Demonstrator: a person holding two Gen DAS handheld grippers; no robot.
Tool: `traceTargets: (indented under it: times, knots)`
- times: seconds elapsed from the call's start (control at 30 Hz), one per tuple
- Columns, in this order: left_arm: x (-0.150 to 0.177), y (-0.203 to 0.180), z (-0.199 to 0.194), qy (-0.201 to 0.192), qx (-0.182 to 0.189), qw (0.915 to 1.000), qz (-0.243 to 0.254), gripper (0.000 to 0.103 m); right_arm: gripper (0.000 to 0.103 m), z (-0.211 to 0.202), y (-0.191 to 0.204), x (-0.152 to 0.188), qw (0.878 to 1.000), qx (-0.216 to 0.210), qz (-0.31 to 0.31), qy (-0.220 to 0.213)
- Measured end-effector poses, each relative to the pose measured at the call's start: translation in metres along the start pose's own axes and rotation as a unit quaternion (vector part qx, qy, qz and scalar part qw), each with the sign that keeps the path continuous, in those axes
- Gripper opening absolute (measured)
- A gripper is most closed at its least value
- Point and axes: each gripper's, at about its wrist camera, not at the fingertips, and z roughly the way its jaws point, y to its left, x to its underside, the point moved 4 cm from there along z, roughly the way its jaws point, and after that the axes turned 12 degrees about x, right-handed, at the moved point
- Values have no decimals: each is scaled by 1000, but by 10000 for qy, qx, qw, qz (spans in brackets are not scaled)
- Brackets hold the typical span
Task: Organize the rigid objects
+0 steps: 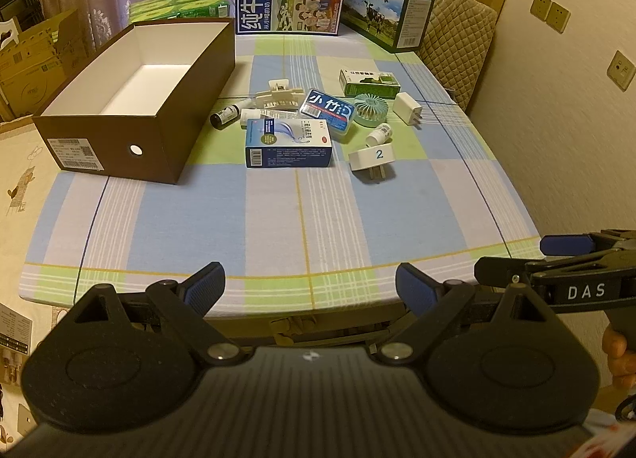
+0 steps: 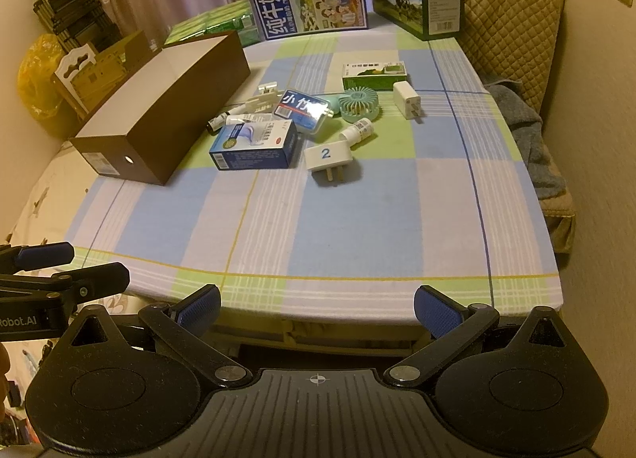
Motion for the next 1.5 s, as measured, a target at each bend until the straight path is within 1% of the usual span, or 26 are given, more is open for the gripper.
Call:
traceTargets:
  times: [0.63,1.1,1.5]
  knots:
    - [-1,2,3,33,-1,10000,-13,91,101,4,0,-2,10000,8,-24,5]
    - [-10,3,14,112,18,9999,-4,91,101,11,-2,-7,10000,9,1,51]
    - [-20,4,26,162,-1,9998,-97,91,101,24,-8,-21,9999,-17,-78,125]
